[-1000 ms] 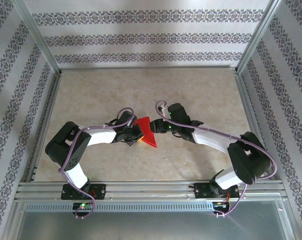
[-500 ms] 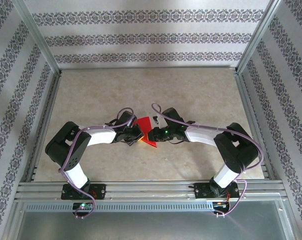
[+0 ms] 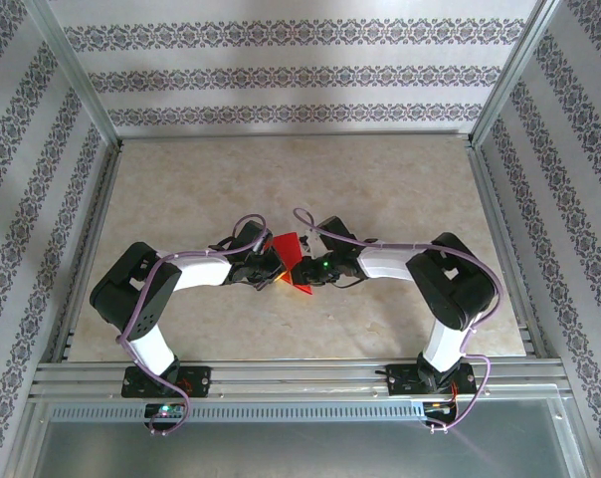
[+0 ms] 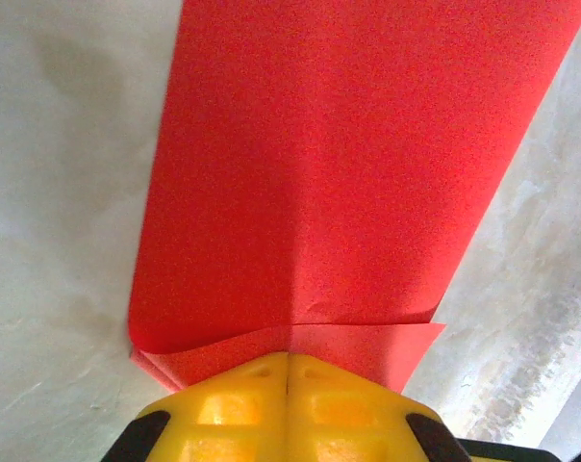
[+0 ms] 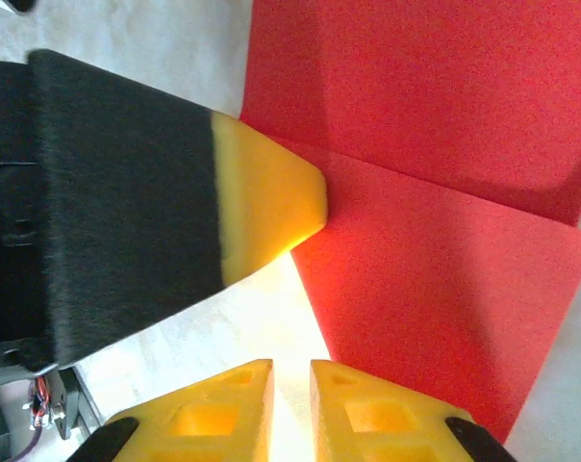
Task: Fold a paper plane with a square sheet of paper (pick it up from the middle)
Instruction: Third fold the triangle at the center of the table.
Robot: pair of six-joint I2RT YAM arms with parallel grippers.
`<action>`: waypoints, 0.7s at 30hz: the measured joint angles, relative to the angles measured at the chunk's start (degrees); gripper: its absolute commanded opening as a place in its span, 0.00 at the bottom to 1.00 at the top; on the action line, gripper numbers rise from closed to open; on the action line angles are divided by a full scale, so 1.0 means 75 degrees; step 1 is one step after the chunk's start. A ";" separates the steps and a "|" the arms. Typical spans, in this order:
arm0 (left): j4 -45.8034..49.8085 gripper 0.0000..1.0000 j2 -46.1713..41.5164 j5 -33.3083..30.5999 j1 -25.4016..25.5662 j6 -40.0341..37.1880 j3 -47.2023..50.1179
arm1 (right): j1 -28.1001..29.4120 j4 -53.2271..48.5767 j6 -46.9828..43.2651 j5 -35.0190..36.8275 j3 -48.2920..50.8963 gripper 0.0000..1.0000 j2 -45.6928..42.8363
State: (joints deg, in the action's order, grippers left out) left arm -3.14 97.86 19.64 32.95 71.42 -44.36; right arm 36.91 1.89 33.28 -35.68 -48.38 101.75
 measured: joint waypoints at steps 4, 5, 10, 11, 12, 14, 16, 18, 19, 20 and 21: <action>-0.0003 0.05 -0.0003 -0.0003 0.0000 0.0000 0.0000 | 0.0000 -0.0026 -0.0003 -0.0058 -0.0029 0.17 0.0140; -0.0003 0.05 -0.0003 -0.0003 0.0000 0.0000 0.0000 | 0.0000 -0.0035 -0.0003 -0.0067 -0.0044 0.17 0.0163; -0.0026 0.05 -0.0012 -0.0003 0.0000 0.0000 0.0020 | 0.0000 -0.0058 -0.0009 -0.0146 -0.0087 0.17 0.0256; -0.0044 0.05 -0.0015 -0.0003 0.0000 0.0000 0.0026 | 0.0000 -0.0055 -0.0012 -0.0149 -0.0087 0.17 0.0265; -0.0055 0.05 -0.0015 -0.0003 0.0000 0.0000 0.0035 | 0.0000 -0.0058 -0.0015 -0.0157 -0.0087 0.17 0.0274; -0.0055 0.06 -0.0026 -0.0003 0.0000 0.0000 0.0038 | 0.0000 -0.0058 -0.0020 -0.0172 -0.0099 0.17 0.0297; -0.0055 0.05 -0.0029 -0.0006 0.0000 0.0000 0.0038 | 0.0000 -0.0067 -0.0023 -0.0175 -0.0119 0.16 0.0338; -0.0052 0.06 -0.0044 -0.0006 0.0000 -0.0003 0.0041 | 0.0003 -0.0090 -0.0026 -0.0175 -0.0137 0.16 0.0385; -0.0052 0.06 -0.0050 -0.0006 0.0000 -0.0003 0.0044 | 0.0003 -0.0105 -0.0026 -0.0175 -0.0149 0.16 0.0402; -0.0050 0.06 -0.0058 -0.0009 0.0000 -0.0006 0.0047 | 0.0003 -0.0119 -0.0026 -0.0175 -0.0166 0.16 0.0431; -0.0050 0.07 -0.0067 -0.0006 0.0000 -0.0029 0.0050 | 0.0015 -0.0128 -0.0029 -0.0175 -0.0178 0.15 0.0449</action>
State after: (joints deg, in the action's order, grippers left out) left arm -3.51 97.36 19.59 32.95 71.20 -43.99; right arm 37.01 0.93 33.06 -36.99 -49.71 105.12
